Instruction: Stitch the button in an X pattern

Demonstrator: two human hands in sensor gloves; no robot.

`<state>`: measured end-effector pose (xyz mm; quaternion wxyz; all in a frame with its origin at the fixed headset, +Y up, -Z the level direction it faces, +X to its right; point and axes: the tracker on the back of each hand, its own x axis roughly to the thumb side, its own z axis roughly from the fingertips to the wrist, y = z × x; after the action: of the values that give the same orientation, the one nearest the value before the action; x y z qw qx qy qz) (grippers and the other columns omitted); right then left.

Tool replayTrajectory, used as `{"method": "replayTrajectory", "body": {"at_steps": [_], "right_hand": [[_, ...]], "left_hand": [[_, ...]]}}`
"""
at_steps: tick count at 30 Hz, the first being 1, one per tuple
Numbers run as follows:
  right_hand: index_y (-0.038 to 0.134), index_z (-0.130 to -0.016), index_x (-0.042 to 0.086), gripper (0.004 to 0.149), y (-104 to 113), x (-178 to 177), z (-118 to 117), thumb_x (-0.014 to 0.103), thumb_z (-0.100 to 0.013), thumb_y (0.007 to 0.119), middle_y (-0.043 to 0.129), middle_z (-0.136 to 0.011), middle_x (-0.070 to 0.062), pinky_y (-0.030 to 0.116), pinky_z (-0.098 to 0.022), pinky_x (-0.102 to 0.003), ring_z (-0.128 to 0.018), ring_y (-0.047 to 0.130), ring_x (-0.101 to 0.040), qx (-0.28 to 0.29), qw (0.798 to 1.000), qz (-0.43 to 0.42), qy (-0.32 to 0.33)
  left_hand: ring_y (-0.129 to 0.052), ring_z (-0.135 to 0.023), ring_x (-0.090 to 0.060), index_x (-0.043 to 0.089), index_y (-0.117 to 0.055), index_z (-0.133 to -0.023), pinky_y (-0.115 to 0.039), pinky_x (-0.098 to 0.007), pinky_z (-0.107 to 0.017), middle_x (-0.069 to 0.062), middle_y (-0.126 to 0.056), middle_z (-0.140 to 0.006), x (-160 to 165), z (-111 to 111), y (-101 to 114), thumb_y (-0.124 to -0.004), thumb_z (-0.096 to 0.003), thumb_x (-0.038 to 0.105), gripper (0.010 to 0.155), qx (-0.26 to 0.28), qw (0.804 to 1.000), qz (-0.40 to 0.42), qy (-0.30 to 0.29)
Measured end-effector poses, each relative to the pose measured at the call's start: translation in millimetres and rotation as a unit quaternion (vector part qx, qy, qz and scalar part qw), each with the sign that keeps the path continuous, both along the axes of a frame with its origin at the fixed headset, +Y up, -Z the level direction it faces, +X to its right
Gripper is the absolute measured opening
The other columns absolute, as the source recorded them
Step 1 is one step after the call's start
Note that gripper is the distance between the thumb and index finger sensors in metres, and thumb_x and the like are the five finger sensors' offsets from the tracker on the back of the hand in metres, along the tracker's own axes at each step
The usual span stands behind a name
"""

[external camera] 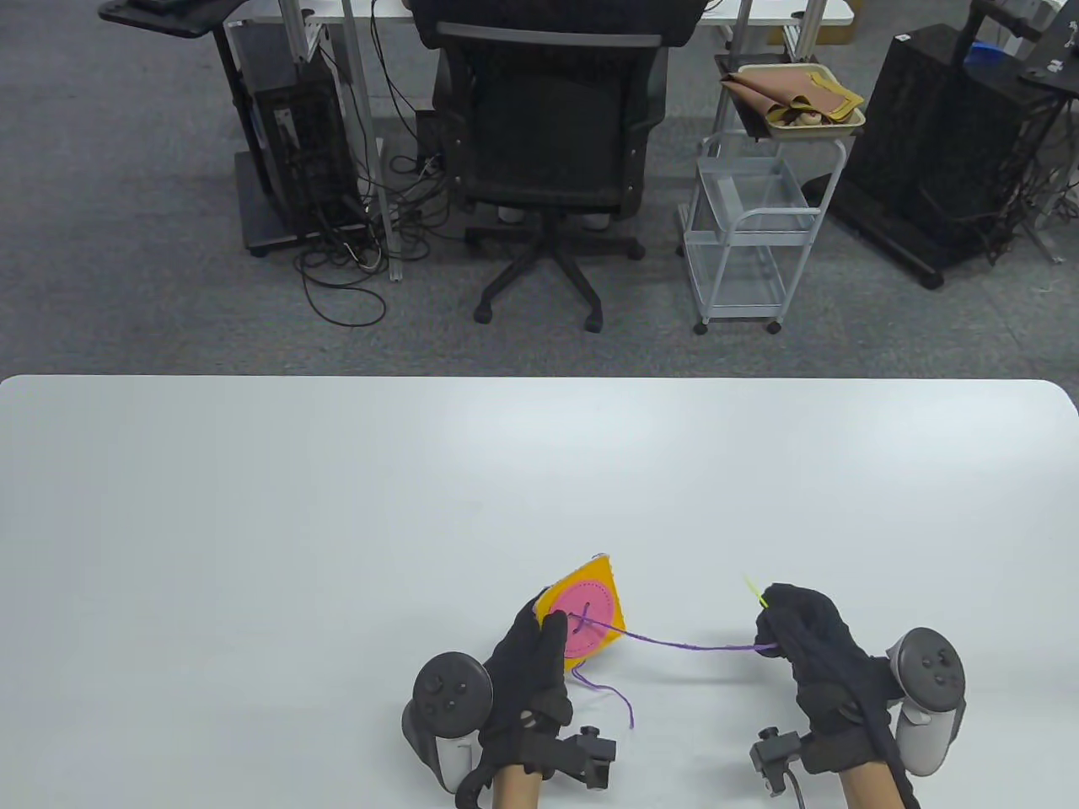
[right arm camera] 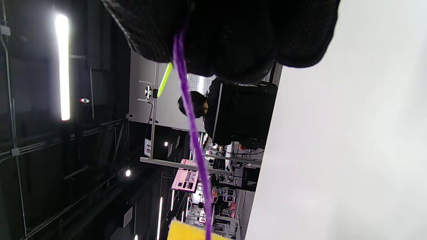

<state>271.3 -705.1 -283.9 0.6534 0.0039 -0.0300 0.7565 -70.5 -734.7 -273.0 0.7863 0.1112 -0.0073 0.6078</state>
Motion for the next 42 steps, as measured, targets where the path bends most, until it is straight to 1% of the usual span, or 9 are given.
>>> {"method": "replayTrajectory", "body": {"at_steps": [5, 13, 24, 31, 38, 42], "right_hand": [[0.072, -0.088, 0.024, 0.036, 3, -16, 4, 0.034, -0.053, 0.073, 0.086, -0.070, -0.005, 0.070, -0.064, -0.048, -0.060, 0.085, -0.018, 0.026, 0.998, 0.055, 0.013], [0.071, -0.087, 0.023, 0.036, 2, -42, 11, 0.034, -0.053, 0.073, 0.086, -0.068, -0.005, 0.070, -0.064, -0.048, -0.058, 0.085, -0.017, 0.061, 0.986, 0.150, 0.042], [0.072, -0.087, 0.022, 0.036, 3, -57, 15, 0.034, -0.052, 0.074, 0.086, -0.065, -0.006, 0.070, -0.064, -0.048, -0.056, 0.085, -0.017, 0.085, 0.973, 0.201, 0.073], [0.072, -0.086, 0.022, 0.036, 3, -63, 19, 0.034, -0.052, 0.074, 0.086, -0.065, -0.006, 0.070, -0.064, -0.047, -0.056, 0.085, -0.017, 0.101, 0.962, 0.246, 0.061], [0.072, -0.086, 0.021, 0.036, 3, -68, 23, 0.034, -0.052, 0.074, 0.086, -0.063, -0.006, 0.070, -0.064, -0.047, -0.054, 0.085, -0.017, 0.113, 0.945, 0.305, 0.042], [0.072, -0.086, 0.021, 0.036, 1, -72, 24, 0.034, -0.052, 0.074, 0.086, -0.062, -0.006, 0.070, -0.063, -0.047, -0.054, 0.085, -0.017, 0.114, 0.938, 0.324, 0.046]], "left_hand": [[-0.104, -0.060, -0.023, 0.017, -0.078, -0.094, -0.086, -0.045, -0.041, -0.006, -0.095, -0.085, 6, 0, 0, -0.067, -0.0542, 0.039, 0.047, -0.001, 1.000, 0.005, -0.018], [-0.105, -0.057, -0.022, 0.017, -0.077, -0.094, -0.088, -0.043, -0.040, -0.006, -0.094, -0.086, 19, 1, 2, -0.068, -0.0539, 0.039, 0.047, -0.002, 0.999, -0.010, -0.046], [-0.106, -0.055, -0.021, 0.017, -0.077, -0.095, -0.088, -0.042, -0.038, -0.006, -0.095, -0.086, 33, 2, 3, -0.069, -0.0537, 0.038, 0.047, 0.001, 0.997, -0.037, -0.068], [-0.106, -0.055, -0.021, 0.017, -0.078, -0.095, -0.089, -0.042, -0.038, -0.006, -0.095, -0.086, 38, 3, 5, -0.069, -0.0535, 0.038, 0.047, 0.007, 0.996, -0.052, -0.074], [-0.107, -0.054, -0.021, 0.017, -0.078, -0.095, -0.089, -0.042, -0.037, -0.006, -0.095, -0.086, 44, 5, 10, -0.070, -0.0531, 0.038, 0.047, 0.021, 0.991, -0.114, -0.070], [-0.108, -0.051, -0.021, 0.016, -0.078, -0.095, -0.090, -0.041, -0.036, -0.007, -0.095, -0.085, 49, 6, 12, -0.071, -0.0528, 0.036, 0.047, 0.031, 0.987, -0.139, -0.079]]}}
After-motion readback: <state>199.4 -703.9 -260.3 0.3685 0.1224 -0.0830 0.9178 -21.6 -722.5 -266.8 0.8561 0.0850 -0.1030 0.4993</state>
